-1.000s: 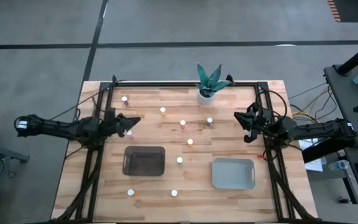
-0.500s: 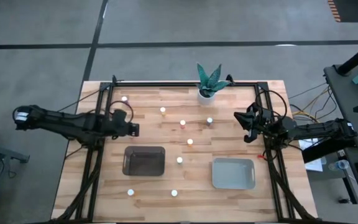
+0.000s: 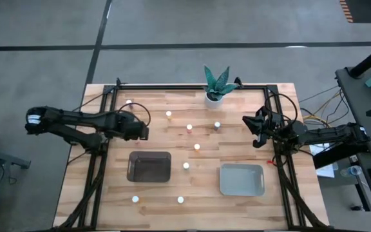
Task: Pick and place medicine bottles into bin by pill shape (circle, oval)
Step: Put the left pink tablet bottle into the black bin
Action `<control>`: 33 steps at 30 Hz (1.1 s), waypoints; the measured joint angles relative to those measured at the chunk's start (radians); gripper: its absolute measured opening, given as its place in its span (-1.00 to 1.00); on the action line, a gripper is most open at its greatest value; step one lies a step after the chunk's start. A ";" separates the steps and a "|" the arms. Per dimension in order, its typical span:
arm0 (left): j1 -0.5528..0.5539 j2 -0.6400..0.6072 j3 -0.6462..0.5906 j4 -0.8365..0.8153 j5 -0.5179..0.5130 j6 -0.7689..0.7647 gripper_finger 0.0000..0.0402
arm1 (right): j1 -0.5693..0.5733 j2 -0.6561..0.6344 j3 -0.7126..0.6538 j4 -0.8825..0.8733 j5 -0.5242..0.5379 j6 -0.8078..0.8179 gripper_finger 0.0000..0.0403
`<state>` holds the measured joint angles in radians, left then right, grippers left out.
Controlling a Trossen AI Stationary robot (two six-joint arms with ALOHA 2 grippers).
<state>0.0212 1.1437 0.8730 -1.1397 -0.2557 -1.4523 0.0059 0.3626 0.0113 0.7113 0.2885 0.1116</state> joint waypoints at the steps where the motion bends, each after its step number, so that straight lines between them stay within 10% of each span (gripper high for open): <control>1: 0.008 0.004 0.000 -0.004 0.016 0.000 -0.79 | 0.000 0.000 0.000 0.000 0.000 0.000 -0.87; 33: 0.075 0.186 -0.013 0.006 0.065 0.099 -0.10 | 0.000 0.000 0.000 -0.019 0.000 -0.028 -0.87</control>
<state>0.0958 1.3296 0.8597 -1.1335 -0.1909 -1.3535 0.0059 0.3626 0.0113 0.6926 0.2882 0.0837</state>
